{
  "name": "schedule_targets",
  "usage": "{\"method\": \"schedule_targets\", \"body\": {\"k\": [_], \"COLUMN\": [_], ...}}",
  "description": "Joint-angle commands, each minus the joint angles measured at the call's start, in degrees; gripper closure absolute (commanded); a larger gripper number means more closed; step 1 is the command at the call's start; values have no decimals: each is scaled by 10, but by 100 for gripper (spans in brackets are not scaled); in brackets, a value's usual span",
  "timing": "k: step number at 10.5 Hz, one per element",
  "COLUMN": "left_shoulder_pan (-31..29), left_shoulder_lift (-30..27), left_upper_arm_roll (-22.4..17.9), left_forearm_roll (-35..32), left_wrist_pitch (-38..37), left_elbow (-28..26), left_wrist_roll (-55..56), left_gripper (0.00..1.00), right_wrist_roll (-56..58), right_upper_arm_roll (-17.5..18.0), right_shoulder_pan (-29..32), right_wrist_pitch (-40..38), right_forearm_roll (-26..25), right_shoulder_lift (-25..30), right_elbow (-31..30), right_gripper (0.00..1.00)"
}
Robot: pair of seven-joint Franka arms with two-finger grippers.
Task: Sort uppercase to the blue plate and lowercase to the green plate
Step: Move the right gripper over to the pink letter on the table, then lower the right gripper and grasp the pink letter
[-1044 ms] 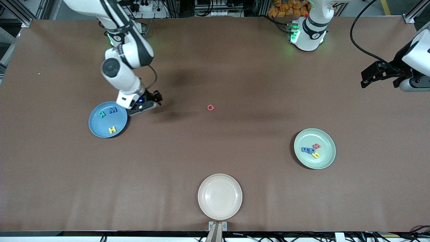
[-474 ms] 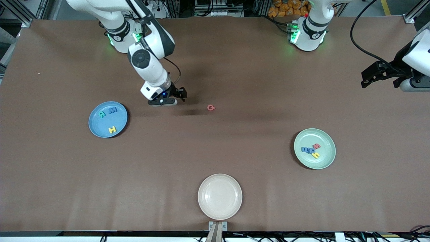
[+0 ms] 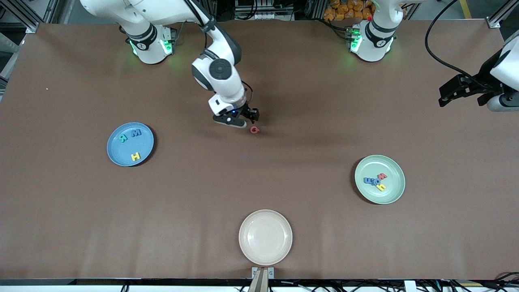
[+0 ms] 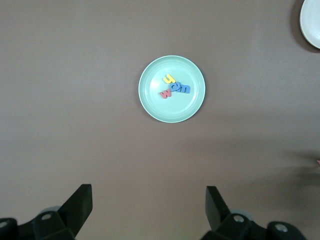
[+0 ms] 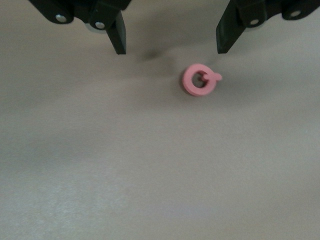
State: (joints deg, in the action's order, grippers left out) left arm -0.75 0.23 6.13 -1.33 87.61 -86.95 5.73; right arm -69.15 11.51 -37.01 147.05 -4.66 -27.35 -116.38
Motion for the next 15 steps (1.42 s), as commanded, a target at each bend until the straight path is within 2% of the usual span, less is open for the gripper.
{"method": "schedule_targets", "body": {"k": [1, 2, 6, 7, 10, 11, 14, 15], "left_shoulder_pan": [-7, -13, -19, -20, -21, -20, -20, -20], "left_shoulder_lift": [-1, -1, 1, 1, 1, 1, 1, 1], "left_upper_arm_roll": [2, 2, 2, 2, 2, 2, 2, 2], "left_forearm_roll": [5, 5, 5, 5, 5, 5, 5, 5], "left_wrist_pitch": [3, 3, 14, 14, 16, 17, 17, 20], "left_elbow": [4, 3, 4, 4, 6, 6, 6, 6], "left_wrist_roll": [-13, -13, -14, -14, -13, -13, -13, -13], "left_gripper": [0, 0, 0, 0, 0, 0, 0, 0], "right_wrist_roll": [-81, -83, -102, -101, -99, -99, -99, -99], "right_upper_arm_roll": [-16, -28, -35, -35, -35, -35, -35, -35], "right_shoulder_pan": [-24, -40, -53, -54, -55, -55, -57, -59], "right_wrist_pitch": [-36, -35, 10, 10, 10, 10, 10, 10], "right_forearm_roll": [-61, -62, -62, -63, -72, -75, -80, -86], "right_shoulder_lift": [-63, -76, -97, -98, -101, -101, -102, -103], "right_elbow": [82, 94, 98, 98, 98, 98, 97, 97], "right_gripper": [20, 20, 21, 24, 39, 48, 50, 54]}}
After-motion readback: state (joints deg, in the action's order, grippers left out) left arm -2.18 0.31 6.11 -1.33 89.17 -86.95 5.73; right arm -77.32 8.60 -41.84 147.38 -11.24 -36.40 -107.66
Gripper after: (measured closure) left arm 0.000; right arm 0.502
